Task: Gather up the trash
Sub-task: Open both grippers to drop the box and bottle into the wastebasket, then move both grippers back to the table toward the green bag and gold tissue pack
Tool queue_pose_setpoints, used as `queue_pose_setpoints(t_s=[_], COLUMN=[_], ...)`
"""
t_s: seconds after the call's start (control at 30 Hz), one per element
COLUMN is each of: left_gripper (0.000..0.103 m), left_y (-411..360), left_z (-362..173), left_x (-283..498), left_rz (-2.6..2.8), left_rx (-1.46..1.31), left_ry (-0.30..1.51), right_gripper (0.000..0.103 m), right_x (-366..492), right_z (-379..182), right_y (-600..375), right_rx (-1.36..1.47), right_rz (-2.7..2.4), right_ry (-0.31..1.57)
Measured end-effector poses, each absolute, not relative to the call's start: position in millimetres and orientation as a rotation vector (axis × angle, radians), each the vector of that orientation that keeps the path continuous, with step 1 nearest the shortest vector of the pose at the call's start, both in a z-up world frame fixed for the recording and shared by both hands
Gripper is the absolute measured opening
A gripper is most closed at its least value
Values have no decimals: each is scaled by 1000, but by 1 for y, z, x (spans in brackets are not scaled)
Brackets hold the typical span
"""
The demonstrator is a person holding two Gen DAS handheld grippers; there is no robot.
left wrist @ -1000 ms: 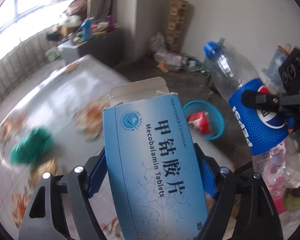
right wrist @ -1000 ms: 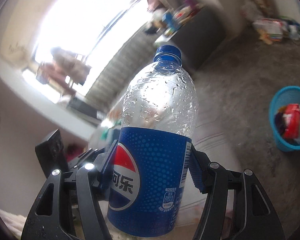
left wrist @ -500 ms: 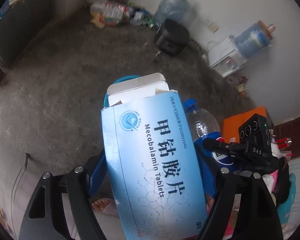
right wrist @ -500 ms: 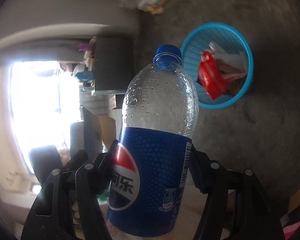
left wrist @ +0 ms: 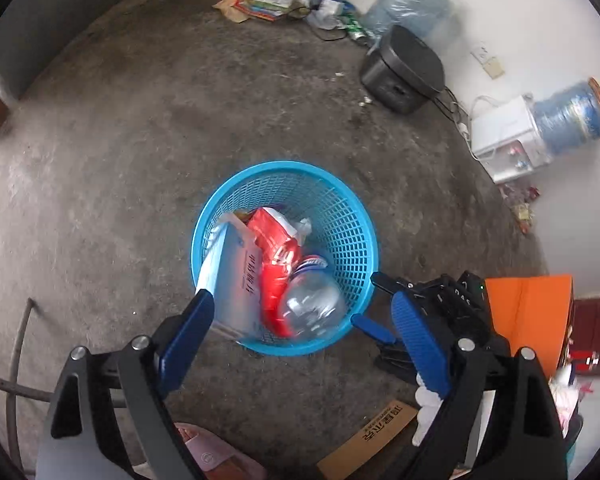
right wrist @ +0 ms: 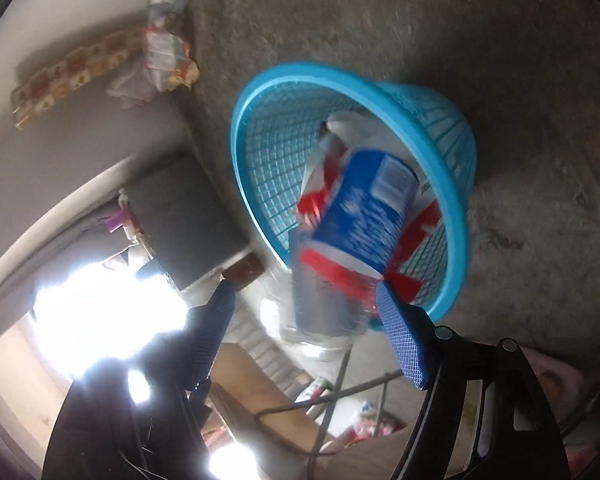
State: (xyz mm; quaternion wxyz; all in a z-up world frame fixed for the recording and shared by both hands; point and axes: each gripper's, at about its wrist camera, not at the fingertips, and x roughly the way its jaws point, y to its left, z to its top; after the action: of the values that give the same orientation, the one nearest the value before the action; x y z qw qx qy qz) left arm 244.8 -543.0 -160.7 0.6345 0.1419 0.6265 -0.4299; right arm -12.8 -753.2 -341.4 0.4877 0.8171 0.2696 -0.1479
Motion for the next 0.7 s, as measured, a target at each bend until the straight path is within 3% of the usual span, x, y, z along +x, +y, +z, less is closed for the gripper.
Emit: queue_pose_setpoints(t_s=[0.27, 0.7], left_gripper=[88, 88], left_y=[-522, -363], left_z=[-110, 48], left_x=[236, 209], left_rz=[-1061, -1197], left_rx=[274, 129], left_ry=[1280, 943], right_gripper=[68, 68], right_x=[-40, 12], right_z=[-312, -159], right_y=[-749, -668], right_rx=[1853, 1237], right_rz=[-444, -301], right_ry=[586, 654])
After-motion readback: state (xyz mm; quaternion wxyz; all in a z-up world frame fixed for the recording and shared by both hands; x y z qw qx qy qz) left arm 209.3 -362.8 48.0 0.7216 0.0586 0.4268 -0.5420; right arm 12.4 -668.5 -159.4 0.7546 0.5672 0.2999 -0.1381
